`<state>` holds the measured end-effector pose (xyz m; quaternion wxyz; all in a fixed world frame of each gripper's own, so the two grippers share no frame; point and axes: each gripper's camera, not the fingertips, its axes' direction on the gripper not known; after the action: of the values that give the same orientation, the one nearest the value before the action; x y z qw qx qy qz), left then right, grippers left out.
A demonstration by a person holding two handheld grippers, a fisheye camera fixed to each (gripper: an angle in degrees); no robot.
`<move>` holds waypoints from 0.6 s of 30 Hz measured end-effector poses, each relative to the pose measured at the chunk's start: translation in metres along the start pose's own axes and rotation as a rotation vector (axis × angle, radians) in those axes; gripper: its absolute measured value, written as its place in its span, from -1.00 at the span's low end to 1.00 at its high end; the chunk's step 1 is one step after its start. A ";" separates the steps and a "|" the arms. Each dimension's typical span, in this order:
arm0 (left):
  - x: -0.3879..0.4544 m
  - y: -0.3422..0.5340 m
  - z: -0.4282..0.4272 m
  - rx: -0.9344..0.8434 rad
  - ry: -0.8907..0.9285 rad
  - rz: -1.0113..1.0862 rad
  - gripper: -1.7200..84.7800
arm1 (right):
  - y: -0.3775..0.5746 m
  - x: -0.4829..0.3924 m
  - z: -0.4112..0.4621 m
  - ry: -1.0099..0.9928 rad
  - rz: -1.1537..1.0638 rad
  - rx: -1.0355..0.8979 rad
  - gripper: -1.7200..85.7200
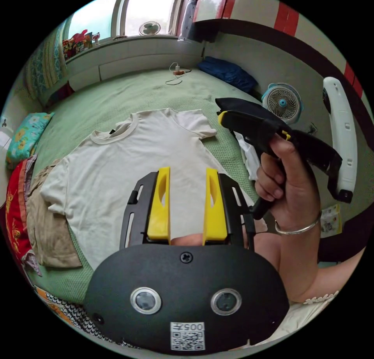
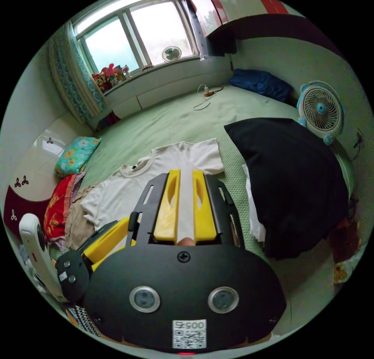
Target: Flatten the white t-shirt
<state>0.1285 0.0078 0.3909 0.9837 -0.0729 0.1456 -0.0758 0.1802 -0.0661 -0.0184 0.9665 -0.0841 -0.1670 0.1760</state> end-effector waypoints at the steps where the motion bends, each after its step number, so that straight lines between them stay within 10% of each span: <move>1: 0.000 0.000 0.003 0.003 0.004 -0.006 -0.65 | -0.001 0.000 0.000 -0.001 -0.001 0.005 -0.83; 18: 0.015 -0.032 0.094 -0.127 -0.013 0.055 -0.66 | -0.043 0.007 0.037 -0.021 -0.035 0.023 -0.88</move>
<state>0.1667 -0.0151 0.4805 0.9798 -0.1314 0.1455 -0.0387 0.1867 -0.0997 0.0279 0.9685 -0.0681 -0.1765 0.1619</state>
